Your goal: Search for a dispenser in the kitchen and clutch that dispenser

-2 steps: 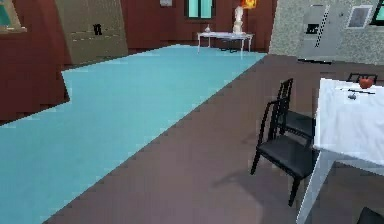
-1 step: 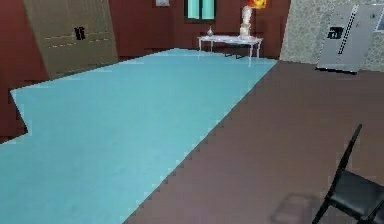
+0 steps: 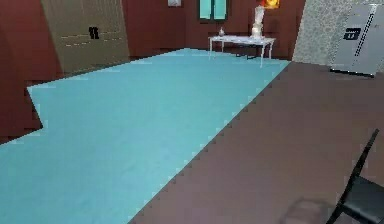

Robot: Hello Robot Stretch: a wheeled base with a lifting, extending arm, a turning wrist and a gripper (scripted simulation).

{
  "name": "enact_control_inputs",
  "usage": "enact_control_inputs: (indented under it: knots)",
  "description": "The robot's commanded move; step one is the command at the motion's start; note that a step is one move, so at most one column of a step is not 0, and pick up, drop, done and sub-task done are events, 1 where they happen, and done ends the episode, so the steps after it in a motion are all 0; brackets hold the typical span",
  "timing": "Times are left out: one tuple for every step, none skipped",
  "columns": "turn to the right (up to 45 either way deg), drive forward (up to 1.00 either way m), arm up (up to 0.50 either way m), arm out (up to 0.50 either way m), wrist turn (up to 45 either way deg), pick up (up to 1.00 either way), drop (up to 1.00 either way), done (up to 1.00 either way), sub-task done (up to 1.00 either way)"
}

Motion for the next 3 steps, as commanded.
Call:
enact_control_inputs:
  knots:
    - [0.0, 0.45, 0.0, 0.0, 0.0, 0.0, 0.0, 0.0, 0.0]
    - [33.0, 0.0, 0.0, 0.0, 0.0, 0.0, 0.0, 0.0, 0.0]
    - [0.0, 1.0, 0.0, 0.0, 0.0, 0.0, 0.0, 0.0, 0.0]
